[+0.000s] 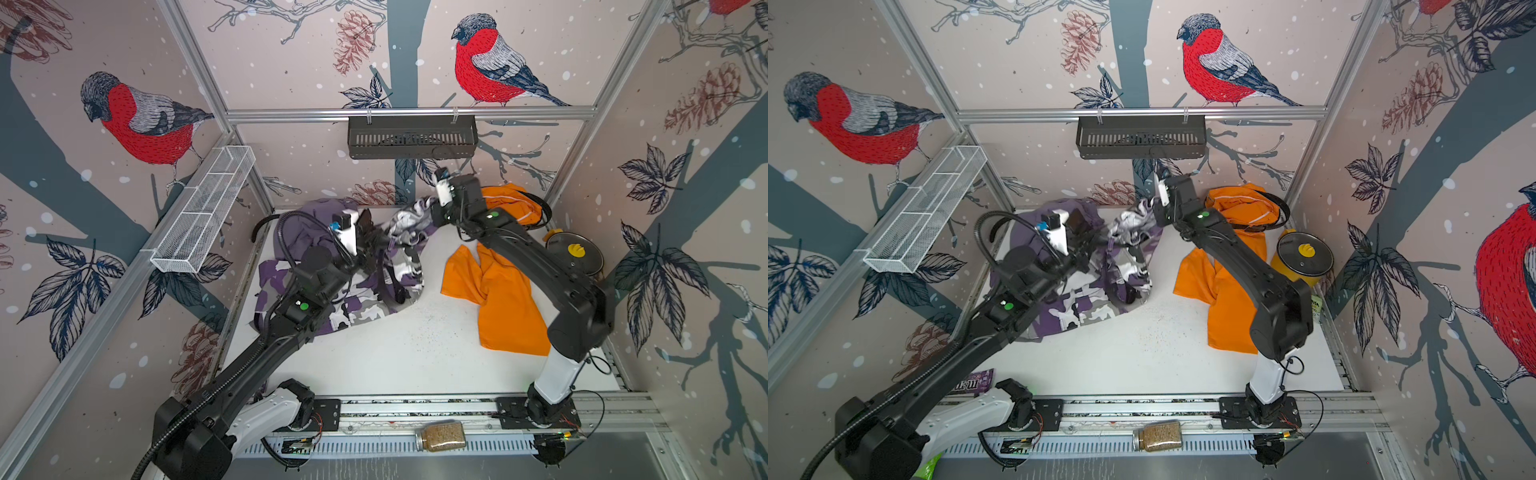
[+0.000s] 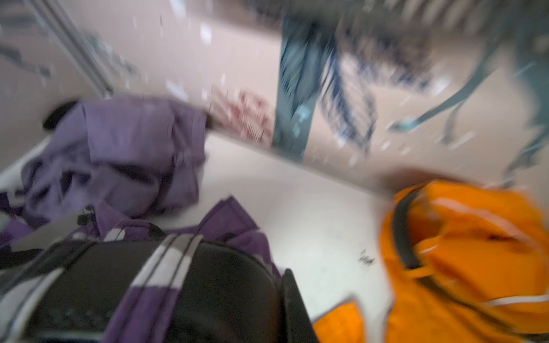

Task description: Remove the belt from the trousers

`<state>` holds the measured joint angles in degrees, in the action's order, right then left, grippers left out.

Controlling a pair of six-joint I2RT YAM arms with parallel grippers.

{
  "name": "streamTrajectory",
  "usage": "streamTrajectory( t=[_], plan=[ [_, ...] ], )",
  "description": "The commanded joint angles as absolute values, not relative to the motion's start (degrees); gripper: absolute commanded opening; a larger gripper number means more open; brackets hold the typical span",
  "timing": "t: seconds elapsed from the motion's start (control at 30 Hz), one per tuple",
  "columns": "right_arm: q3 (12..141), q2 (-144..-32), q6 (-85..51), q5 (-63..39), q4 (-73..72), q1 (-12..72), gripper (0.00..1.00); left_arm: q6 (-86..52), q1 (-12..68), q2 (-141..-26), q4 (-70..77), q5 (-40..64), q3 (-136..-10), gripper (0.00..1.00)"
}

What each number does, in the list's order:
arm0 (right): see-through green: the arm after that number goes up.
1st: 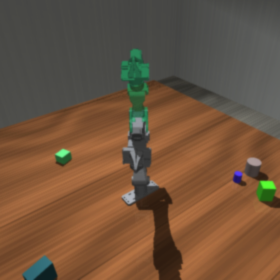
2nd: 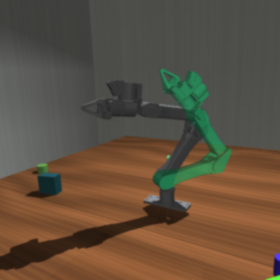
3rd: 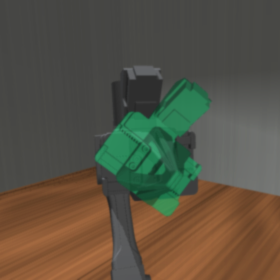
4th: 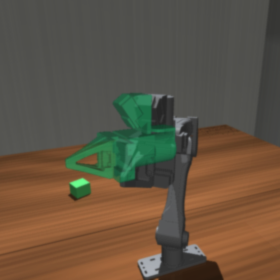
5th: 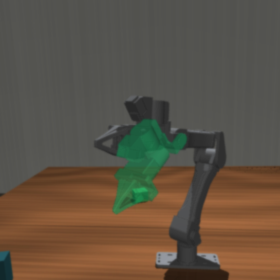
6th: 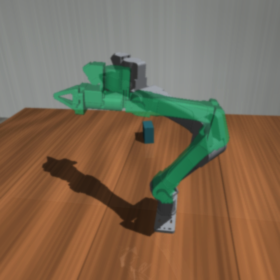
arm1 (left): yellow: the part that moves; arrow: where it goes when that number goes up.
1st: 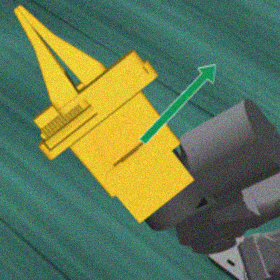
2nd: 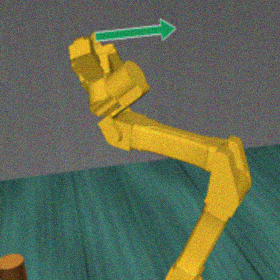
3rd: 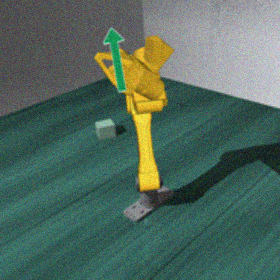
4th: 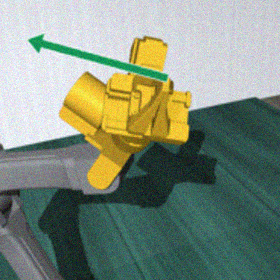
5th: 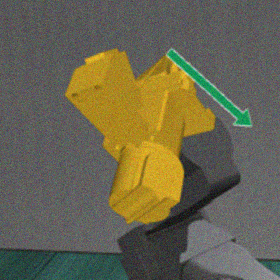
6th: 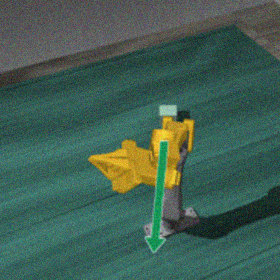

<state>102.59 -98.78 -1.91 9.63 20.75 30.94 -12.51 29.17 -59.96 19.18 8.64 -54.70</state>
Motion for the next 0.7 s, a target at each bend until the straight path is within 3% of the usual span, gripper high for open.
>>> streamTrajectory(
  t=[0.0, 0.1, 0.2, 0.47, 0.6, 0.67],
  plan=[
    [104.9, -91.1, 5.2, 29.4, 13.4, 30.2, 0.00, -1.2, 28.3, -61.6, 19.8, 8.3, -67.2, 0.00],
    [100.3, -82.3, 5.8, 34.0, 8.0, 29.8, 0.00, 3.3, 27.5, -63.1, 18.0, 6.9, -75.1, 0.00],
    [93.8, -76.1, 0.9, 34.3, 11.0, 29.5, 0.00, 3.1, 25.6, -64.1, 16.3, 6.1, -74.6, 0.00],
    [53.1, -62.8, -21.1, 27.6, 11.3, 29.3, 0.00, -7.4, 24.3, -53.0, 23.9, -0.4, -40.4, 0.00],
    [45.3, -64.2, -22.5, 26.0, 9.2, 27.5, 0.01, -8.8, 24.3, -48.7, 23.7, 0.2, -34.5, 0.00],
    [45.1, -66.8, -21.2, 25.9, 9.6, 26.0, 0.08, -8.3, 24.3, -47.1, 23.0, 1.3, -34.1, 0.00]
  ],
)
